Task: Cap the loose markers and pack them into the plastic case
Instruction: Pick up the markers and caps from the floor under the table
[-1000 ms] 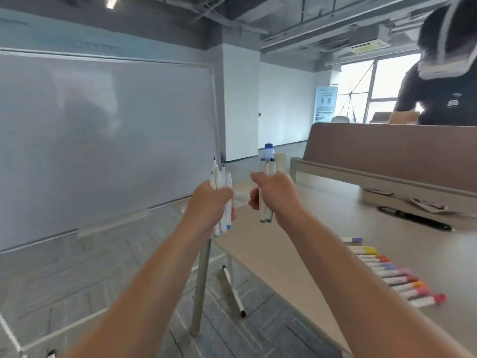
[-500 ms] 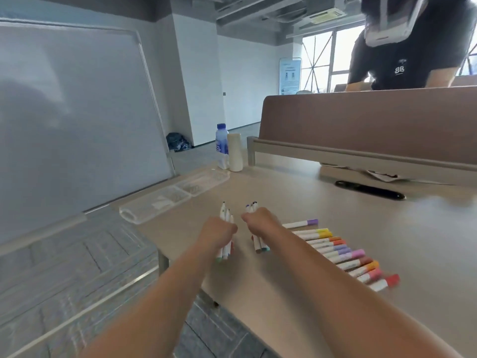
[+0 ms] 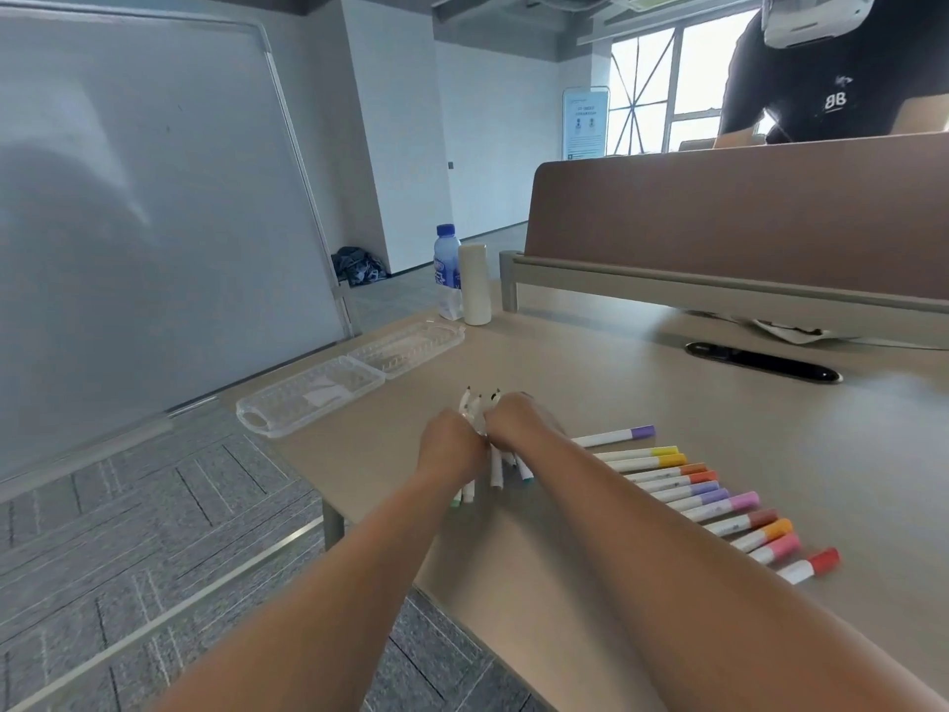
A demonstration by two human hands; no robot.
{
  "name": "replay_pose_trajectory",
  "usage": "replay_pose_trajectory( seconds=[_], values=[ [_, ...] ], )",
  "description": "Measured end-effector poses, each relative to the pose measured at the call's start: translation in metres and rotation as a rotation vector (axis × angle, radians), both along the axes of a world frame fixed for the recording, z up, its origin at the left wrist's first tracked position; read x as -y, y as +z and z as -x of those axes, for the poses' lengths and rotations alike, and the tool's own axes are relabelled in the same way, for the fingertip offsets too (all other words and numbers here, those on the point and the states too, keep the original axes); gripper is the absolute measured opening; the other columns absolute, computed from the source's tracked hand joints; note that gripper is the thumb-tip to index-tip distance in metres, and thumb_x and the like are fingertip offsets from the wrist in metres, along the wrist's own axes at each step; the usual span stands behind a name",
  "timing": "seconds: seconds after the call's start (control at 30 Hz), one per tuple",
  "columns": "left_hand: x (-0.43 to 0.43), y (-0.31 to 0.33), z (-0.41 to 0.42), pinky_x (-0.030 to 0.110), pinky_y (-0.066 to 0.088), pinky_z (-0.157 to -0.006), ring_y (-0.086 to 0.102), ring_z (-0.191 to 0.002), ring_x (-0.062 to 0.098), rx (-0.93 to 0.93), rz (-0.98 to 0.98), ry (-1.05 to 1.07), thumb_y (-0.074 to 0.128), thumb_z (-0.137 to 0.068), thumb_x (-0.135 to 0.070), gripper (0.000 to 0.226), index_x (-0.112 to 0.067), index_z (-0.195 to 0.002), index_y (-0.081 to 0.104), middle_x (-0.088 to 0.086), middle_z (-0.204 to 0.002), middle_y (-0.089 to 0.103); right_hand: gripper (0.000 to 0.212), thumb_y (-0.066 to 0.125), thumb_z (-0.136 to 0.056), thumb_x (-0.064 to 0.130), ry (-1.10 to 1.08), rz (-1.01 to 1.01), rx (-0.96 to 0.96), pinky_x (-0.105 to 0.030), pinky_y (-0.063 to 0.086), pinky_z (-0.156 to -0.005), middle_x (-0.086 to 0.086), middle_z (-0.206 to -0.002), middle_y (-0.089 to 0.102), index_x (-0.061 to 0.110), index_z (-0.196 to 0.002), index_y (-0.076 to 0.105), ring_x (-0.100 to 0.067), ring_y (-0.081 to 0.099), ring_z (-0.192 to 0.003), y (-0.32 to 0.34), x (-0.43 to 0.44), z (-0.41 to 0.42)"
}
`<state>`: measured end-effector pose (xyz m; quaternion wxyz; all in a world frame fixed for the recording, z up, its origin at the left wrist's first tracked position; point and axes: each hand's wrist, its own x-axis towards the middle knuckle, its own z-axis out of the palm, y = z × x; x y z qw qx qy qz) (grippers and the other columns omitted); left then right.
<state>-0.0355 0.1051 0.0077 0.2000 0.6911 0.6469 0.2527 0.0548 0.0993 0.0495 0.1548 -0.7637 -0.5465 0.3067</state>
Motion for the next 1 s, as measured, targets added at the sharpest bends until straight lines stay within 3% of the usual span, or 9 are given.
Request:
replay_pose_trajectory(
  seconds=[0.13,0.23,0.43,0.53,0.6,0.67,0.7,0.8,1.0],
  values=[
    [0.005,0.001,-0.001,0.030,0.044,-0.059,0.062,-0.070,0.028,0.187,-0.023,0.050,0.058,-0.090,-0.015,0.020,-0.004,-0.073,0.060,0.020,-0.083,0.069,0.021,0.052,-0.093,0.020,-0.035,-0.108,0.005,-0.032,0.049,-0.082,-0.010,-0.113,0.069,0.008,-0.098,0.068,-0.030,0.066,-0.105,-0.007,0.002,-0.007],
    [0.008,0.002,-0.002,0.024,0.039,-0.044,0.060,-0.060,0.025,0.237,0.036,0.042,0.054,-0.088,-0.012,0.020,0.001,-0.076,0.063,0.020,-0.078,0.070,0.021,0.050,-0.093,0.017,-0.053,-0.161,-0.008,-0.030,0.048,-0.073,-0.012,-0.098,0.069,0.010,-0.075,0.058,-0.030,0.068,-0.092,-0.009,0.005,-0.011],
    [0.014,0.005,0.002,0.026,0.039,-0.070,0.067,-0.100,0.031,0.233,0.080,-0.001,0.050,-0.091,-0.014,0.032,-0.001,-0.114,0.067,0.018,-0.105,0.071,0.019,0.046,-0.093,0.008,-0.049,-0.204,-0.007,-0.029,0.043,-0.075,-0.012,-0.109,0.066,0.005,-0.093,0.065,-0.026,0.054,-0.085,-0.002,0.012,-0.014],
    [0.022,0.009,0.004,0.024,0.040,-0.074,0.066,-0.099,0.027,0.220,0.084,-0.017,0.050,-0.092,-0.016,0.041,-0.005,-0.130,0.061,0.015,-0.107,0.071,0.023,0.046,-0.091,0.006,-0.050,-0.203,0.014,-0.029,0.042,-0.073,-0.009,-0.092,0.059,0.010,-0.068,0.051,-0.026,0.054,-0.084,0.000,0.019,-0.016],
    [0.028,0.011,0.006,0.025,0.041,-0.074,0.066,-0.093,0.027,0.231,0.081,-0.033,0.051,-0.093,-0.016,0.033,-0.013,-0.122,0.064,0.010,-0.096,0.071,0.025,0.047,-0.089,0.005,-0.054,-0.208,0.017,-0.028,0.041,-0.071,-0.008,-0.087,0.057,0.011,-0.064,0.047,-0.026,0.054,-0.081,0.001,0.023,-0.018],
    [0.032,0.014,0.008,0.025,0.041,-0.074,0.060,-0.085,0.022,0.201,0.072,-0.038,0.051,-0.094,-0.016,0.016,-0.024,-0.095,0.064,0.004,-0.085,0.066,0.023,0.048,-0.088,0.006,-0.067,-0.214,0.003,-0.028,0.042,-0.070,-0.008,-0.086,0.058,0.010,-0.065,0.049,-0.027,0.055,-0.080,0.002,0.028,-0.021],
    [0.033,0.014,0.010,0.025,0.041,-0.077,0.059,-0.088,0.021,0.177,0.070,-0.039,0.052,-0.095,-0.016,0.015,-0.024,-0.095,0.064,0.006,-0.091,0.067,0.023,0.048,-0.088,0.007,-0.078,-0.218,-0.013,-0.028,0.041,-0.069,-0.008,-0.083,0.058,0.010,-0.065,0.049,-0.028,0.056,-0.079,0.002,0.030,-0.023],
    [0.037,0.016,0.015,0.019,0.035,-0.083,0.060,-0.111,0.020,0.140,0.062,-0.037,0.053,-0.095,-0.019,0.040,-0.011,-0.134,0.056,0.008,-0.125,0.064,0.024,0.049,-0.089,0.013,-0.110,-0.256,-0.065,-0.028,0.040,-0.065,-0.004,-0.070,0.053,0.011,-0.065,0.049,-0.026,0.054,-0.071,0.001,0.039,-0.026],
    [0.057,0.030,0.025,0.022,0.038,-0.090,0.058,-0.118,0.019,0.107,-0.002,-0.090,0.056,-0.092,-0.022,0.039,-0.012,-0.130,0.060,0.003,-0.128,0.064,0.030,0.051,-0.088,0.024,-0.140,-0.356,-0.040,-0.029,0.035,-0.056,0.000,-0.061,0.046,0.015,-0.060,0.043,-0.026,0.049,-0.064,-0.001,0.058,-0.027]
  ],
)
